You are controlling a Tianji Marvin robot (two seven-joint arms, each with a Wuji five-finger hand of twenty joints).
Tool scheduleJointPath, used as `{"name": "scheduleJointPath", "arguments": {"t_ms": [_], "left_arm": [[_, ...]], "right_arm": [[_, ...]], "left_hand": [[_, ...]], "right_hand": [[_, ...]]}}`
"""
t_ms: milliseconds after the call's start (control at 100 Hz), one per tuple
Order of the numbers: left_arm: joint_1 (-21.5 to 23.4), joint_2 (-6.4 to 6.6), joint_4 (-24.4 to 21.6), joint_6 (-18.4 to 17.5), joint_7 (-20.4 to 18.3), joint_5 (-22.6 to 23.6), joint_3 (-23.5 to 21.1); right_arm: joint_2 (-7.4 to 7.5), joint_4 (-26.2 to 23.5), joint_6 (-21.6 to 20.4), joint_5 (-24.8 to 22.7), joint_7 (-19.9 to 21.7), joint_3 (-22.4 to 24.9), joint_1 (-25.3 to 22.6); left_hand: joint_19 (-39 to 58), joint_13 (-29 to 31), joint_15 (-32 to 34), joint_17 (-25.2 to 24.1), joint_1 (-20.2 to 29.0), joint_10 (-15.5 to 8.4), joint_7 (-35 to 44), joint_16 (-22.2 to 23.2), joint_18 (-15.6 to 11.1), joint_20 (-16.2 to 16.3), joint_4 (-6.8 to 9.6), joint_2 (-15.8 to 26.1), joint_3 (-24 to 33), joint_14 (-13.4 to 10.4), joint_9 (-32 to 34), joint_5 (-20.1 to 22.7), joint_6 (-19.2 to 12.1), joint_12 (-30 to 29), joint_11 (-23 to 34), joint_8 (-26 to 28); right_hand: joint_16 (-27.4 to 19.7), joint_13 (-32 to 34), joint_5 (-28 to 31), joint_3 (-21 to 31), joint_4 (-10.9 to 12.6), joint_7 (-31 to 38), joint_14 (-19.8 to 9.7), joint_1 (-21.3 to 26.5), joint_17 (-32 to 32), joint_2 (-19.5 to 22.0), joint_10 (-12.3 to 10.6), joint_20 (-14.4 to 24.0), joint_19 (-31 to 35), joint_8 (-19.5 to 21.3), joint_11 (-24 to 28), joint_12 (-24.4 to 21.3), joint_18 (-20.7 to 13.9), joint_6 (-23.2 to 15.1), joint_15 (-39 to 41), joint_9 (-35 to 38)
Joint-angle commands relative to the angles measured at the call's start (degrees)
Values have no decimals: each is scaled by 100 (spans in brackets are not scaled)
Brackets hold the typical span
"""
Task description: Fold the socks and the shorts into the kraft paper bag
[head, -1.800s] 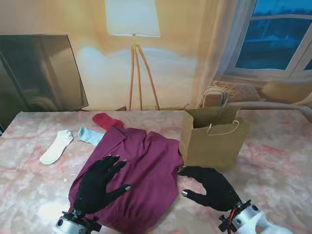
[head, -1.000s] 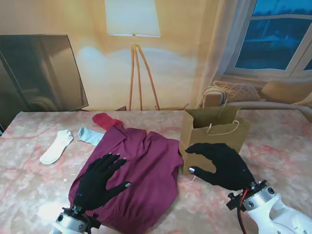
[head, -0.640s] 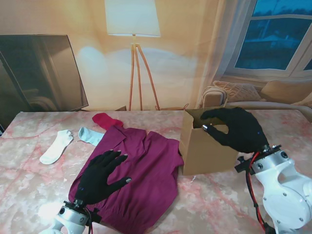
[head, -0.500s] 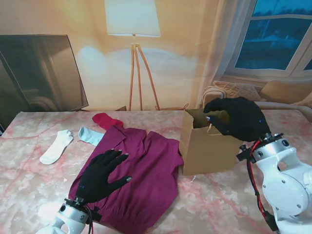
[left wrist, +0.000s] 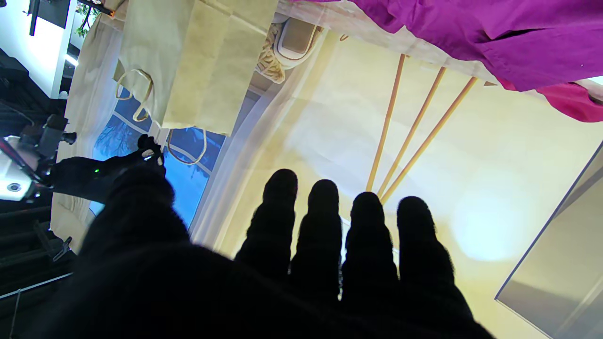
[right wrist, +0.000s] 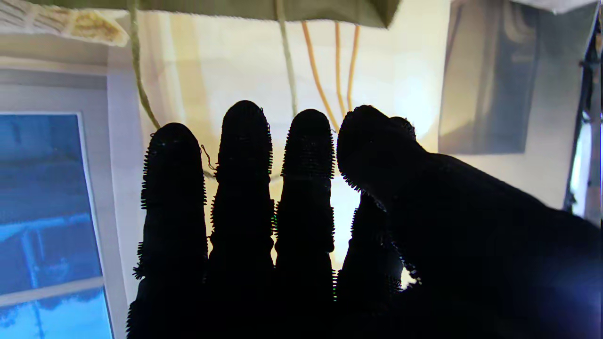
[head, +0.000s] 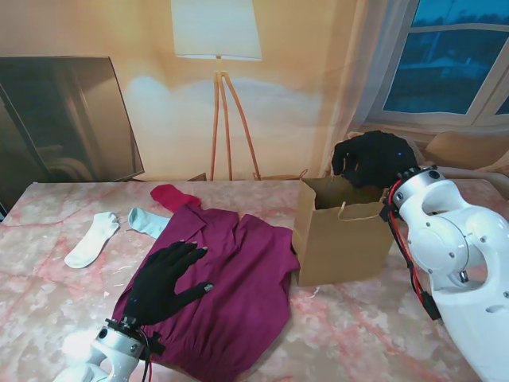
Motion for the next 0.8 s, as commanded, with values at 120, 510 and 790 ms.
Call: {"name": "scheduleJointPath", "arguments": {"t_ms": [120,510,790], "left_arm": [[-17,10,30,11,-32,-21,-16],[-27,7,63,9,-23,-42,0],[-28,8,61,18,-43,-49,-5]], "right_arm": [[87,453,119,-158,446,-269,394],[175,899,155,-353,1002,-590,611],[243,987,48,-423,1473,-651,665]], "left_hand": [[29,122,14,-47,-36,12,23,26,-13,70,72,193,0,-29,36,60,-39,-13,-34,50],[40,122,14,-21,-14,13,26,27,-20,73,69,178,3,-30,36,66,-36,-12,-32,51],[35,126,15,-26,-11,1,30,26,-18,71,65,173,1,-34,33,73,-41,-13,-33,52]], "right_hand": [[172,321,204,164,-268,266,69,12,245,-260,9,92,363,-184,102,-98,188,-61,198,391],[-74,357,135,52,-321,186,128,-222,317,-226,87,-71,568,-664,-191,-485,278,94,24,455],[-763,-133,-361,-134,-278,-1063,215,-837,-121,-362,129,-515,198,-627,-499,-1223,178,600,-786,-404]]}}
